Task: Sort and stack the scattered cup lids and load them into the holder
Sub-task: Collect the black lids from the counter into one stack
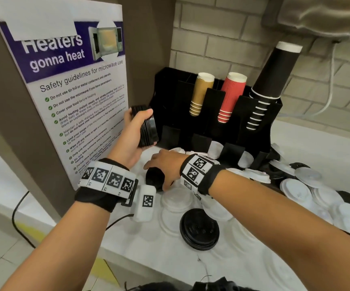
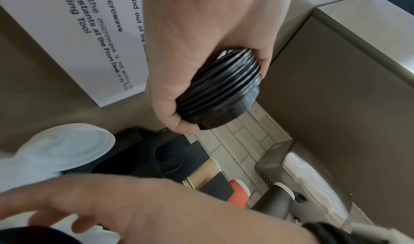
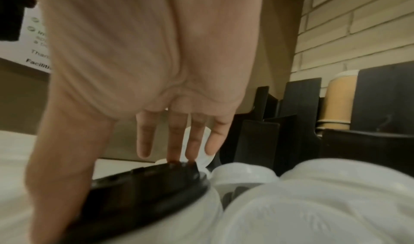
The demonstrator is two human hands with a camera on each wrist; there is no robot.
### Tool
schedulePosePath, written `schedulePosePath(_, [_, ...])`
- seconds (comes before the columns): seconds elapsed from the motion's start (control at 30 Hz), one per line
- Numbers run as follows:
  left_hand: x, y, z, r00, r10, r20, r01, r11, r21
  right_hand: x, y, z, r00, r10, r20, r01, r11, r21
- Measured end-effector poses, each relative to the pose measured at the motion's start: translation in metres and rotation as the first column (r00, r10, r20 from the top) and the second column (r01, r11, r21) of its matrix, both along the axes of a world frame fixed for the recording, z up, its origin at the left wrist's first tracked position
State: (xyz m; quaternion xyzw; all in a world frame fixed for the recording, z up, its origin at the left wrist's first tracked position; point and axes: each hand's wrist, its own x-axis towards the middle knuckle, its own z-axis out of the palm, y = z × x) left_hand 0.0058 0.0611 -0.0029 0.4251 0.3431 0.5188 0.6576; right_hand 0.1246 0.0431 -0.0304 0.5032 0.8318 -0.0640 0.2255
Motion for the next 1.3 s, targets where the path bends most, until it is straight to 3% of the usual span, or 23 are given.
schedulePosePath(0.17, [-0.002,-0.002,-0.001,1.000,-0.007,0.019,0.007,1.000,-0.013,0.003,0.004,0.004,0.997,-0.075,0.005,0.075,0.995,-0.058])
schedulePosePath(0.3, [-0.004,-0.003,-0.001,0.999,-0.015,0.035,0.014,1.000,0.015,0.019,0.005,0.022,0.951,-0.216,-0.223,0.212,0.976,-0.043])
schedulePosePath(0.4, [-0.007,-0.004,-0.003,1.000,-0.027,0.014,0.026,0.999,0.021,0.045,0.007,0.049,0.858,-0.294,-0.421,0.344,0.938,0.046])
schedulePosePath(0.43, [-0.007,-0.006,-0.003,0.999,-0.047,-0.009,0.047,0.999,0.012,0.054,0.006,0.058,0.772,-0.332,-0.541,0.400,0.916,0.009])
schedulePosePath(0.5, [-0.004,-0.009,-0.003,0.995,-0.089,-0.035,0.089,0.996,-0.007,0.065,0.000,0.072,0.452,-0.409,-0.793,0.449,0.872,-0.193])
schedulePosePath(0.53, [-0.002,-0.011,-0.004,0.994,-0.105,-0.025,0.105,0.994,-0.013,0.067,-0.005,0.076,0.284,-0.422,-0.861,0.422,0.861,-0.283])
schedulePosePath(0.57, [0.000,-0.013,-0.005,0.993,-0.121,-0.008,0.121,0.992,-0.021,0.067,-0.009,0.079,0.163,-0.419,-0.893,0.373,0.864,-0.338])
schedulePosePath(0.6, [0.002,-0.016,-0.004,0.990,-0.141,0.010,0.142,0.990,-0.028,0.066,-0.014,0.079,0.095,-0.413,-0.906,0.315,0.876,-0.366])
schedulePosePath(0.63, [0.004,-0.017,-0.003,0.986,-0.163,0.026,0.164,0.986,-0.032,0.064,-0.018,0.079,0.073,-0.404,-0.912,0.264,0.889,-0.373])
schedulePosePath(0.77, [0.012,-0.021,0.000,0.971,-0.222,0.086,0.226,0.973,-0.037,0.056,-0.030,0.076,0.130,-0.355,-0.926,0.216,0.921,-0.323])
schedulePosePath(1.1, [0.019,-0.023,-0.005,0.973,-0.213,0.091,0.217,0.975,-0.044,0.057,-0.034,0.068,0.156,-0.266,-0.951,0.266,0.939,-0.219])
schedulePosePath(1.23, [0.014,-0.020,-0.006,0.983,-0.171,0.062,0.171,0.985,0.002,0.057,-0.028,0.065,0.101,-0.311,-0.945,0.254,0.926,-0.278])
schedulePosePath(1.27, [0.012,-0.018,-0.006,0.988,-0.147,0.043,0.146,0.989,0.023,0.058,-0.023,0.064,0.149,-0.327,-0.933,0.300,0.914,-0.273])
schedulePosePath(1.3, [0.010,-0.017,-0.006,0.992,-0.123,0.034,0.122,0.992,0.034,0.059,-0.019,0.063,0.275,-0.340,-0.899,0.371,0.900,-0.227])
